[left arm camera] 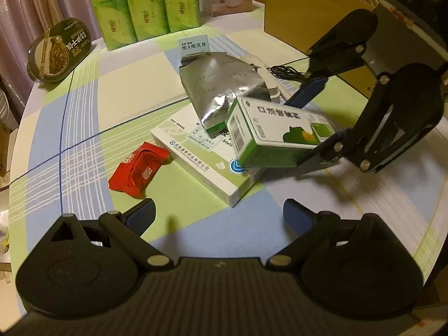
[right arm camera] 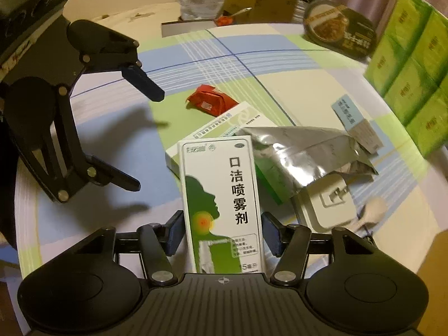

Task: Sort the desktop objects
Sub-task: 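Grasp the green-and-white spray medicine box upright with the right tool, then grasp the white tablet box with the left tool while the right tool holds the spray box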

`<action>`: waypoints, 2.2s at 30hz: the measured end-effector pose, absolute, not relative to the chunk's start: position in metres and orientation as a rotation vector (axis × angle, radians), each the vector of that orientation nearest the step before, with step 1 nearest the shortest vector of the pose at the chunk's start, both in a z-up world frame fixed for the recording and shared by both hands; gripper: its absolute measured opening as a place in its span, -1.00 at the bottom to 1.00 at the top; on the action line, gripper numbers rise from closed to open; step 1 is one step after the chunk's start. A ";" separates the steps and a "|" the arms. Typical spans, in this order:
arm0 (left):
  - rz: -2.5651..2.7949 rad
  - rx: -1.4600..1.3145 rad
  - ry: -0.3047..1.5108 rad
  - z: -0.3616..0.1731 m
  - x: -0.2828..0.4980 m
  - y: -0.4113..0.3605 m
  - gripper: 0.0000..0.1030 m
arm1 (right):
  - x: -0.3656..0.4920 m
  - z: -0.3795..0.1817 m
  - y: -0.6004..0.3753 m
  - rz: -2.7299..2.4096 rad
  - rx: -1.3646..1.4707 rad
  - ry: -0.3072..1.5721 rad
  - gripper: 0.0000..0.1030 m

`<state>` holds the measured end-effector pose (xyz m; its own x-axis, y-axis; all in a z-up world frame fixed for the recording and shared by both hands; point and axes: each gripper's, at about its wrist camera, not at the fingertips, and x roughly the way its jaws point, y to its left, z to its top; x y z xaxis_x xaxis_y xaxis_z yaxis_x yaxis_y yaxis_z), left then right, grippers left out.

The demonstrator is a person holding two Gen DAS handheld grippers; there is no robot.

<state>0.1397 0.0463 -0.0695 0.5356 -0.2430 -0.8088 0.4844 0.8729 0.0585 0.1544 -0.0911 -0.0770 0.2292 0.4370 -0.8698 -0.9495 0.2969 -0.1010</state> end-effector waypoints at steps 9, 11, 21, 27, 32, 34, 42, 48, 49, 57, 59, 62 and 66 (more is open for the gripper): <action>-0.345 0.252 0.908 -0.073 0.149 0.031 0.86 | 0.147 -0.063 -0.115 0.861 -0.590 0.937 0.02; -0.322 0.238 0.911 -0.074 0.151 0.026 0.86 | 0.147 -0.060 -0.123 0.782 -0.513 0.964 0.02; -0.164 0.028 0.892 -0.082 0.165 0.005 0.86 | 0.145 -0.067 -0.152 0.534 -0.356 0.972 0.02; -0.071 -0.027 0.904 -0.086 0.176 0.000 0.52 | 0.146 -0.070 -0.161 0.507 -0.311 0.960 0.02; -0.030 0.016 0.929 -0.082 0.172 -0.007 0.43 | 0.144 -0.071 -0.167 0.514 -0.275 0.974 0.02; -0.024 0.015 0.944 -0.080 0.163 -0.009 0.42 | 0.141 -0.070 -0.170 0.516 -0.252 0.988 0.02; -0.118 0.034 0.980 -0.067 0.090 -0.032 0.37 | 0.106 -0.066 -0.198 0.488 -0.180 1.049 0.02; -0.112 0.074 0.935 -0.061 0.068 -0.040 0.40 | 0.085 -0.069 -0.212 0.479 -0.167 1.042 0.03; -0.112 0.070 0.935 -0.061 0.069 -0.039 0.41 | 0.082 -0.070 -0.214 0.479 -0.170 1.035 0.03; -0.129 0.093 0.914 -0.066 0.075 -0.044 0.50 | 0.072 -0.075 -0.220 0.479 -0.189 0.977 0.22; -0.137 0.116 0.912 -0.069 0.078 -0.048 0.50 | 0.073 -0.075 -0.221 0.485 -0.185 0.963 0.24; -0.135 0.126 0.912 -0.074 0.084 -0.051 0.50 | 0.077 -0.075 -0.222 0.484 -0.169 0.949 0.25; -0.122 0.128 0.917 -0.081 0.090 -0.050 0.48 | 0.081 -0.078 -0.220 0.487 -0.174 0.936 0.25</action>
